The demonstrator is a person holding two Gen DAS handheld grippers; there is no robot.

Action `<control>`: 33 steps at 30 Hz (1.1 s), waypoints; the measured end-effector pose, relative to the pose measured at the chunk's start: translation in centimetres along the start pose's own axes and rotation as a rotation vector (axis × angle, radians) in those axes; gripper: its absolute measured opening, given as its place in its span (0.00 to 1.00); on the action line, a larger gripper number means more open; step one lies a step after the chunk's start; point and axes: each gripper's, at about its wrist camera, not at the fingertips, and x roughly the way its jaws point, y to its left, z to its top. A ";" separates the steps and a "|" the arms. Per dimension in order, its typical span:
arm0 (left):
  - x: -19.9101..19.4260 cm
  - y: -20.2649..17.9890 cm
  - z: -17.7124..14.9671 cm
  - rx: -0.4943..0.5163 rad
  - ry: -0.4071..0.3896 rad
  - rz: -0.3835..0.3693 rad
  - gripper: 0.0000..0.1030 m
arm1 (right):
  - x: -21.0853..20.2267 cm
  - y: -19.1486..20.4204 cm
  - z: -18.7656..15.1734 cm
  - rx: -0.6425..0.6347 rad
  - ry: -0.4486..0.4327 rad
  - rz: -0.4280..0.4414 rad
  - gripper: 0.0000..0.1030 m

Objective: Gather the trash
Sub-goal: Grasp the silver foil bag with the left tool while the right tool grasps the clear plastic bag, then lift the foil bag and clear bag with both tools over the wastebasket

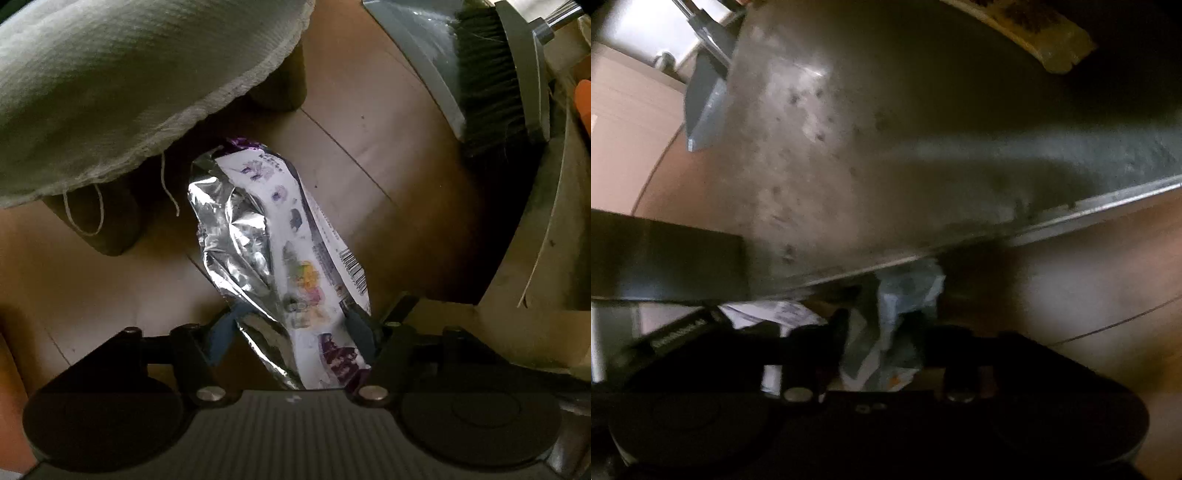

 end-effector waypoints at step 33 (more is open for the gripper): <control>-18.2 2.0 -7.5 0.099 -0.023 -0.055 0.11 | -18.7 2.1 -8.3 -0.148 -0.121 -0.013 0.02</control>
